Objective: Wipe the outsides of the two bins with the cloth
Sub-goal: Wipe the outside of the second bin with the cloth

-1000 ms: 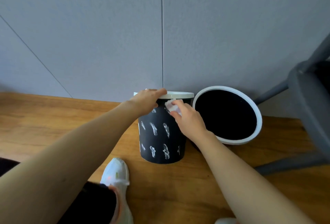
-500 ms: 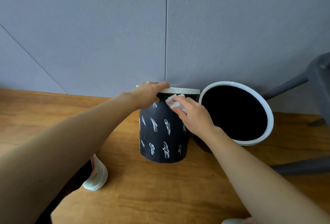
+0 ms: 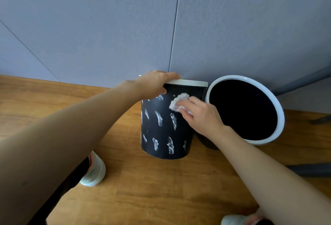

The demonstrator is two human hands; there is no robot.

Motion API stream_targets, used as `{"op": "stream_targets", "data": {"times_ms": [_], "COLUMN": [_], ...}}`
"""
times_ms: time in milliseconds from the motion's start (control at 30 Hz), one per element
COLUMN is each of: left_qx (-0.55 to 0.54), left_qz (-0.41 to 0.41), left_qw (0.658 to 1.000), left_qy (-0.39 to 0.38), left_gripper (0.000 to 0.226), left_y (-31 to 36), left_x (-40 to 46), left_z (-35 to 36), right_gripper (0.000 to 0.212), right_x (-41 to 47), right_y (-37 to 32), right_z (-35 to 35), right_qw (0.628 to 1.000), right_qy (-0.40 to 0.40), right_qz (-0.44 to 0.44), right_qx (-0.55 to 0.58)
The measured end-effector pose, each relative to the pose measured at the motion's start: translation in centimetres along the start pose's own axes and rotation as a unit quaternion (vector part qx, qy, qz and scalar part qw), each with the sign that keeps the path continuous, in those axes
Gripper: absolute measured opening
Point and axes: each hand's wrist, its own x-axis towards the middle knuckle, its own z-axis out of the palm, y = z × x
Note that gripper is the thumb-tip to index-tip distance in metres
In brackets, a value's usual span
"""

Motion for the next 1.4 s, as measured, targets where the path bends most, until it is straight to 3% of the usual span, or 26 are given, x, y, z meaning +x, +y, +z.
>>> {"op": "stream_targets", "data": {"times_ms": [167,433,633,1000,1233,1400], "left_qx": [-0.014,-0.028,-0.032,-0.024,-0.022,-0.034], "left_qz": [-0.010,-0.025,-0.028,-0.028,-0.028,-0.039], "left_qw": [1.000,0.999,0.999,0.999,0.999,0.999], "left_qy": [-0.006,-0.022,-0.020,-0.016,-0.012,-0.019], "left_gripper": [0.058,0.057,0.061,0.061,0.064,0.064], "left_y": [0.3,0.6,0.7,0.2,0.2,-0.1], "left_x": [-0.2,-0.3,-0.4,-0.2,-0.1,0.0], "left_z": [-0.2,-0.3,-0.2,0.2,0.4,0.3], "right_gripper": [0.023,0.012,0.018,0.012,0.019,0.017], "right_x": [2.2,-2.4,2.9,-3.9,1.9,-4.1], "right_y": [-0.1,-1.0,-0.6,-1.1,-0.5,-1.4], "right_z": [-0.2,1.4,0.0,2.3,0.6,2.9], "right_qw": [0.998,0.998,0.995,0.996,0.996,0.998], "right_qy": [0.036,-0.020,0.080,-0.036,0.070,-0.040], "right_qz": [0.046,-0.060,0.060,-0.079,0.063,-0.040], "right_qx": [0.026,0.006,0.026,0.015,0.003,-0.002]}}
